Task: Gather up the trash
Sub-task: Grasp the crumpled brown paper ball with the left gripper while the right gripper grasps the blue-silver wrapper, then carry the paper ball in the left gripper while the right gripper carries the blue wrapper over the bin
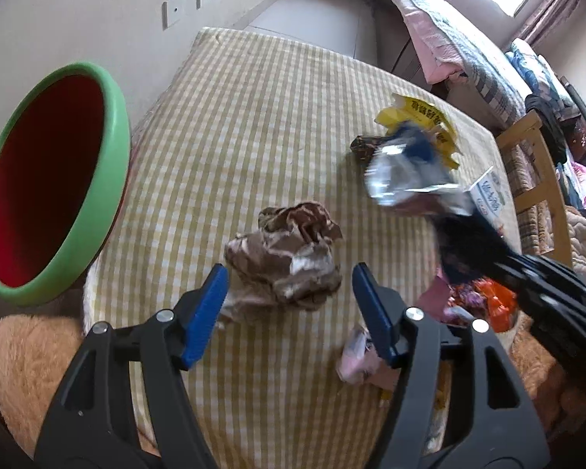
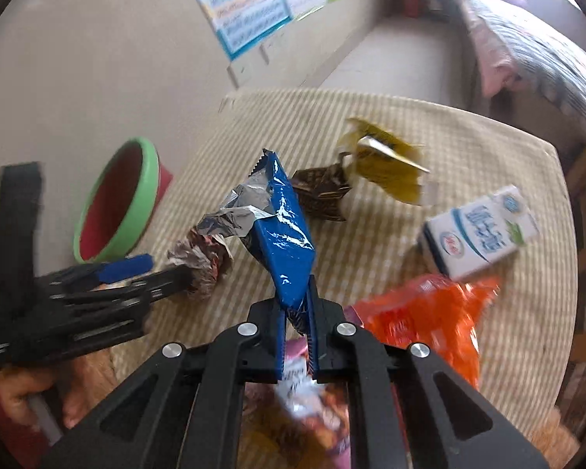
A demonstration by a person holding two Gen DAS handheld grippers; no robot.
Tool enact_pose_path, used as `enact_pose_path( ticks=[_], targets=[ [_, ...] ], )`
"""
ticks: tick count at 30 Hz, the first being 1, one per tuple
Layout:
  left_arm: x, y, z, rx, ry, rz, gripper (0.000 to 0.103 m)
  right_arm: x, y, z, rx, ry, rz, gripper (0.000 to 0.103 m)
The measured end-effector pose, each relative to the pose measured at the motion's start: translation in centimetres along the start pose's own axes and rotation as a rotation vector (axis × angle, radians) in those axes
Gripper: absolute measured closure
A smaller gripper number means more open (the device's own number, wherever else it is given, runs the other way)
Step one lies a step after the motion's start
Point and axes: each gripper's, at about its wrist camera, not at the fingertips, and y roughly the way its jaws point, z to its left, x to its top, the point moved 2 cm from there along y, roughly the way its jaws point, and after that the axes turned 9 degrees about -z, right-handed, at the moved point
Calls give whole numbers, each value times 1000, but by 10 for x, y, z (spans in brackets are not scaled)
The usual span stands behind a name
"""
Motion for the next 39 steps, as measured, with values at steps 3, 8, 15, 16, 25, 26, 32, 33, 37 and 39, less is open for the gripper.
enact_pose_path(
  ticks=[3, 8, 15, 16, 25, 26, 32, 33, 37, 39],
  targets=[
    [0, 14, -2, 13, 21, 15, 40, -2, -14, -4, -3, 38, -24, 94],
    [-9, 26, 8, 27, -5, 34, 52, -6, -23, -6, 5, 71, -27, 94],
    [-12, -10, 21, 10, -76, -40, 70, -8, -30, 5, 29, 79, -39, 94],
    [-10, -18, 22, 11, -80, -57, 71, -7, -33, 8, 31, 77, -50, 94],
    [6, -100, 30, 66, -68, -250, 71, 8, -54, 34, 29, 50, -134, 93],
    [9, -107, 31, 71, -65, -268, 71, 10, -55, 35, 29, 47, -137, 93],
    [17, -120, 35, 91, -49, -317, 71, 15, -54, 47, 36, 32, -139, 93],
    [18, -121, 35, 90, -50, -319, 71, 15, -54, 48, 37, 32, -139, 93],
    [17, -121, 38, 92, -55, -322, 71, 19, -53, 55, 35, 21, -141, 93],
    [17, -121, 41, 94, -61, -323, 71, 21, -53, 58, 33, 17, -144, 93]
  ],
)
